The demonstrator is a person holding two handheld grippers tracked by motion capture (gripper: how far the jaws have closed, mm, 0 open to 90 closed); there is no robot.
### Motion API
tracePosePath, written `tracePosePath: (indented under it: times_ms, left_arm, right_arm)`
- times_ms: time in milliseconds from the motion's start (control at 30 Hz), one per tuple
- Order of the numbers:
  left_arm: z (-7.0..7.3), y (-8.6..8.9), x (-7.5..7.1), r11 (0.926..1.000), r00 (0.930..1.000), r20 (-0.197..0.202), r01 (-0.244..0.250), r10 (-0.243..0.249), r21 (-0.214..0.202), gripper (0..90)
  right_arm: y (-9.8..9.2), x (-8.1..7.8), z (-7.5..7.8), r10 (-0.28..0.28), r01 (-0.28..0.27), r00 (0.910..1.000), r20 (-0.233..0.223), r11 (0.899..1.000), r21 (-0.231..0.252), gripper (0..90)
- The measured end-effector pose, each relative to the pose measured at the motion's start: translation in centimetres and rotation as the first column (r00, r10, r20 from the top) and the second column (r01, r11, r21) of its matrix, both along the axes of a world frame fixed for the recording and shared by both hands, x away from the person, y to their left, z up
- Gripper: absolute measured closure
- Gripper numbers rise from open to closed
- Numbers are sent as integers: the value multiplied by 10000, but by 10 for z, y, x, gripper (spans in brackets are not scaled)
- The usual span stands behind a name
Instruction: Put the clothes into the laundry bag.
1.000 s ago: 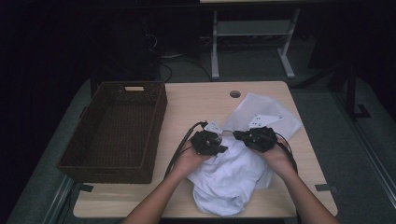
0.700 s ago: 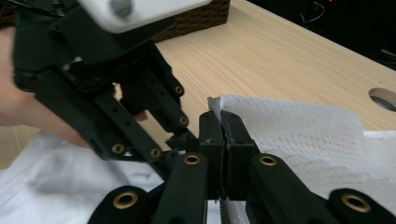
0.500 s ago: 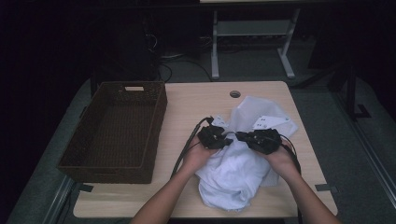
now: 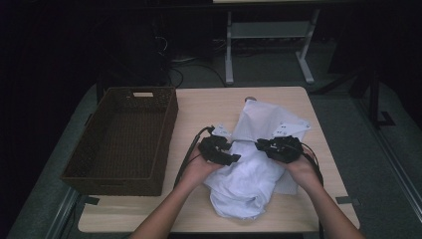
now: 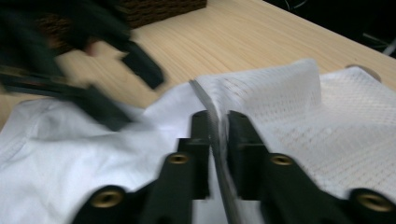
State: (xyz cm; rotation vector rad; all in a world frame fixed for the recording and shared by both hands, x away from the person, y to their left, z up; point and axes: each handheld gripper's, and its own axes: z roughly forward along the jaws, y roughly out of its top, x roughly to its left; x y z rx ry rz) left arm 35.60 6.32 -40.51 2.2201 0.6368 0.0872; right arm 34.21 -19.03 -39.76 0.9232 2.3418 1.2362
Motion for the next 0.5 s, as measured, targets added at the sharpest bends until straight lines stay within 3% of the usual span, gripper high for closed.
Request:
tracePosePath:
  times_ms: [200,500]
  left_arm:
    - [2,-6,-30,9951,9952,-271,934,-943,-315,331]
    - [-29,-36,-36,9889,9941,-106,1083,-1078,1017,258]
  right_arm:
    - [-28,-7,-3,-354,365,9979,-540,9991,201,551]
    - [-83,-45,-19,-1325,1343,9854,-1066,9909,101,446]
